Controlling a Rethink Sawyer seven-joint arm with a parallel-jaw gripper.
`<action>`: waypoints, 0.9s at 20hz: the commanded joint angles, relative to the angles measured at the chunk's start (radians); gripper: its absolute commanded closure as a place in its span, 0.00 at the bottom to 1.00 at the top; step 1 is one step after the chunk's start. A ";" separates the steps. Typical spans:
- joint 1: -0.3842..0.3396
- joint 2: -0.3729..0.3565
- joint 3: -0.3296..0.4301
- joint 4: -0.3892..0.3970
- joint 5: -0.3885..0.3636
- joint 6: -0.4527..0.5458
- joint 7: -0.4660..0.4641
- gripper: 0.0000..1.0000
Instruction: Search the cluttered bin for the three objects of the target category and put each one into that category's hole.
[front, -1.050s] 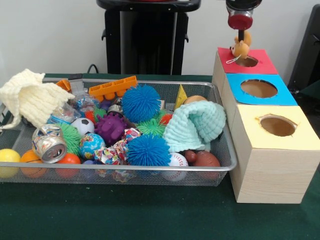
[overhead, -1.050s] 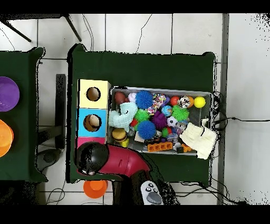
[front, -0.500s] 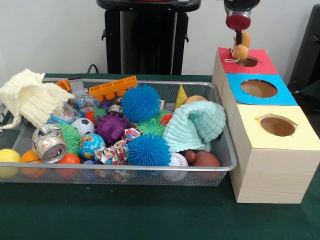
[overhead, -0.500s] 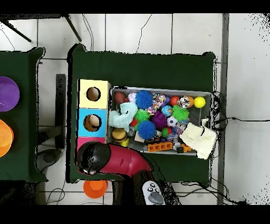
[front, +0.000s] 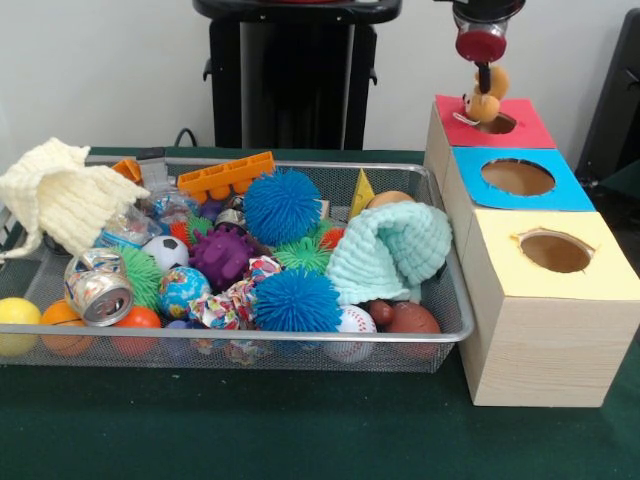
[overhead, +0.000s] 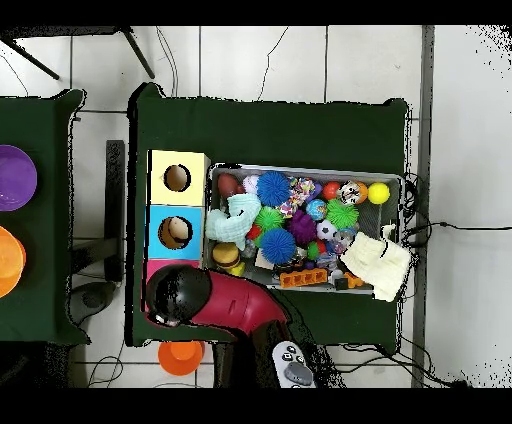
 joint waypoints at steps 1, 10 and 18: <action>-0.072 -0.012 0.131 0.074 0.086 -0.212 0.210 0.00; -0.083 -0.057 0.119 0.016 -0.028 -0.291 0.224 0.00; 0.019 -0.049 -0.039 -0.126 -0.084 -0.186 0.293 0.00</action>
